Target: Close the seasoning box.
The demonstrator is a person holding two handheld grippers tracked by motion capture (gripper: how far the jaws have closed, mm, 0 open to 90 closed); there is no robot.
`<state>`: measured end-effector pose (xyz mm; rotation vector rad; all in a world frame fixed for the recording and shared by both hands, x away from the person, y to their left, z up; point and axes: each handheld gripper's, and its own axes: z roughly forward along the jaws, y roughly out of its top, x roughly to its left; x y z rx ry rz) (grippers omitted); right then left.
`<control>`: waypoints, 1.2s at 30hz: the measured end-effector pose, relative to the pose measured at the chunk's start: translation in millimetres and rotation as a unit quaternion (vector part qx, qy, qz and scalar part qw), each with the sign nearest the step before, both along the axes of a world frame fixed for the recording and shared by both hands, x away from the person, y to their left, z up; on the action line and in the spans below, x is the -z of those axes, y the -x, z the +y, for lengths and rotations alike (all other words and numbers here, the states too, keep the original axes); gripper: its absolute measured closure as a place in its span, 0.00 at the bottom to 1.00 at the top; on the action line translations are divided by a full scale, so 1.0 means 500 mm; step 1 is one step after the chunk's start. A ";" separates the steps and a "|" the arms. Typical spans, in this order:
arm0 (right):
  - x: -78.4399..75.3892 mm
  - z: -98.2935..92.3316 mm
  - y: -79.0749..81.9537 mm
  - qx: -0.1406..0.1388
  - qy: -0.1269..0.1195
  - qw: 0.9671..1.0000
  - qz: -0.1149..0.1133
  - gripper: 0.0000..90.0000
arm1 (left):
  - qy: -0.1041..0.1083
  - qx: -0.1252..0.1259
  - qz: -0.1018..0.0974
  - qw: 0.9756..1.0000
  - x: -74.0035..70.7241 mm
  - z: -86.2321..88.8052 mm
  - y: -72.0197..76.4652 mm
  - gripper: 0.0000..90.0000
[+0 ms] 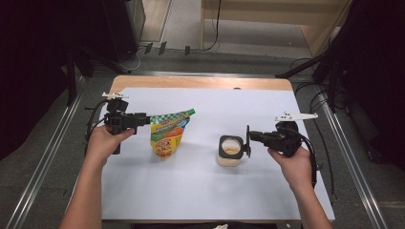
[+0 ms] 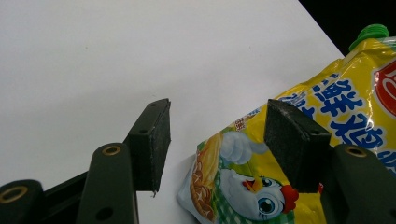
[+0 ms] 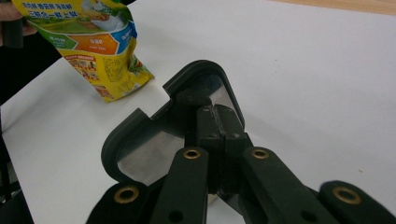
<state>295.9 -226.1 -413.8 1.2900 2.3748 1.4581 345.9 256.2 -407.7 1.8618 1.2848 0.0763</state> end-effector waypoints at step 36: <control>0.027 0.086 0.004 -0.041 0.016 0.999 -0.001 1.00 | 0.006 0.010 0.008 1.000 0.003 -0.003 -0.001 0.45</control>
